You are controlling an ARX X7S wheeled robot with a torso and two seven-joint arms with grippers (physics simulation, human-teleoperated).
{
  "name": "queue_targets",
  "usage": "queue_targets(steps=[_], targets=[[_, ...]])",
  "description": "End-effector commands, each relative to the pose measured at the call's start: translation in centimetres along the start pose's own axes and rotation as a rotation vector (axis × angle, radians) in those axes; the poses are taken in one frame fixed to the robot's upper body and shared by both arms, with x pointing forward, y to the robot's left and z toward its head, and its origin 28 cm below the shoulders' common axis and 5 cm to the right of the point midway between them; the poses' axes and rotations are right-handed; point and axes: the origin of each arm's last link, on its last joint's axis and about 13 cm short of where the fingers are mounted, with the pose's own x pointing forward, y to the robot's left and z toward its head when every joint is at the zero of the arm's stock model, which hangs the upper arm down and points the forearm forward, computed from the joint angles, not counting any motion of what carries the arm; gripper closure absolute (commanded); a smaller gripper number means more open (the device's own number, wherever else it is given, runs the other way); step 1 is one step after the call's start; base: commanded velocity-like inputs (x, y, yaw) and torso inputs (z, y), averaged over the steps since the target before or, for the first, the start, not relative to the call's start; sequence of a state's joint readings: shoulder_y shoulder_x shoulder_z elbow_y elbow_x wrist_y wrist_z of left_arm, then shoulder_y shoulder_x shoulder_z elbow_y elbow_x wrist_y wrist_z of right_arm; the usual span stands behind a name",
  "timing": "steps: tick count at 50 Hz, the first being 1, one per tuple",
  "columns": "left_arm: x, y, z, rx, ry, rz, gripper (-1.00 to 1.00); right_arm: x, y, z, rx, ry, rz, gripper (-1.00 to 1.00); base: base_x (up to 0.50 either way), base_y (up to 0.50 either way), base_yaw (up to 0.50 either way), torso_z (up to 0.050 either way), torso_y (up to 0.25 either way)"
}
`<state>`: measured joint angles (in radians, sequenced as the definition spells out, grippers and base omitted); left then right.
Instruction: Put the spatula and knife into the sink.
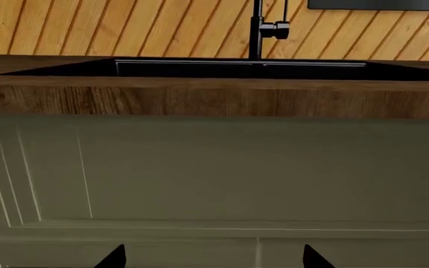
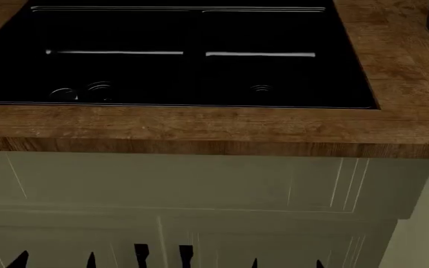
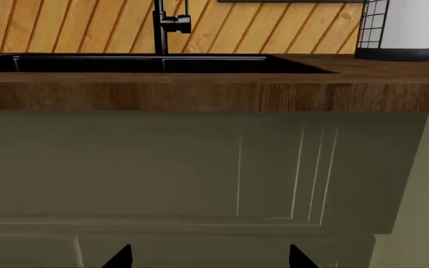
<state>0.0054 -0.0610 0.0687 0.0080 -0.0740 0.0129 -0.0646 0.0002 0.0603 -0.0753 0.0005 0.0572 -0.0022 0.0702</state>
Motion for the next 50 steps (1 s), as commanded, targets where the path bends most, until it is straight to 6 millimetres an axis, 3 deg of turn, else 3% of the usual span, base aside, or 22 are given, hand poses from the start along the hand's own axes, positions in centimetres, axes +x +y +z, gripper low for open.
queue_targets(steps=[1,7,14,21,32,43,48,50], targets=[[0.1,0.0,0.0,-0.005,0.004,0.002,-1.0,0.0,0.0,0.1,0.0,-0.001,0.0,-1.0,0.0,0.0,0.0,0.0,0.0],[0.1,0.1,0.2,0.019,0.009,0.007,-1.0,-0.2,0.0,0.3,-0.002,-0.023,0.043,-1.0,0.0,0.0,0.0,0.0,0.0],[0.0,0.0,0.3,0.029,0.012,-0.003,-1.0,-0.3,0.1,1.9,-0.002,-0.066,0.115,-1.0,0.0,0.0,0.0,0.0,0.0],[0.0,0.0,0.3,0.025,0.017,-0.012,-1.0,-0.8,0.4,5.3,0.006,-0.043,0.228,-1.0,0.0,0.0,0.0,0.0,0.0],[0.1,0.0,0.9,0.027,0.021,-0.008,-1.0,-2.3,1.5,7.8,-0.052,-0.085,0.391,-1.0,0.0,0.0,0.0,0.0,0.0],[0.4,0.5,5.3,0.043,0.008,0.004,-1.0,-3.0,1.9,9.2,-0.087,-0.105,0.449,-1.0,0.0,0.0,0.0,0.0,0.0],[0.9,1.1,8.5,-0.058,0.042,-0.031,-1.0,-3.0,1.9,9.3,-0.081,-0.102,0.477,-1.0,0.0,0.0,0.0,0.0,0.0],[1.1,1.5,10.0,-0.022,0.015,0.005,-1.0,-3.2,1.9,9.5,-0.075,-0.1,0.502,-1.0,0.0,0.0,0.0,0.0,0.0]])
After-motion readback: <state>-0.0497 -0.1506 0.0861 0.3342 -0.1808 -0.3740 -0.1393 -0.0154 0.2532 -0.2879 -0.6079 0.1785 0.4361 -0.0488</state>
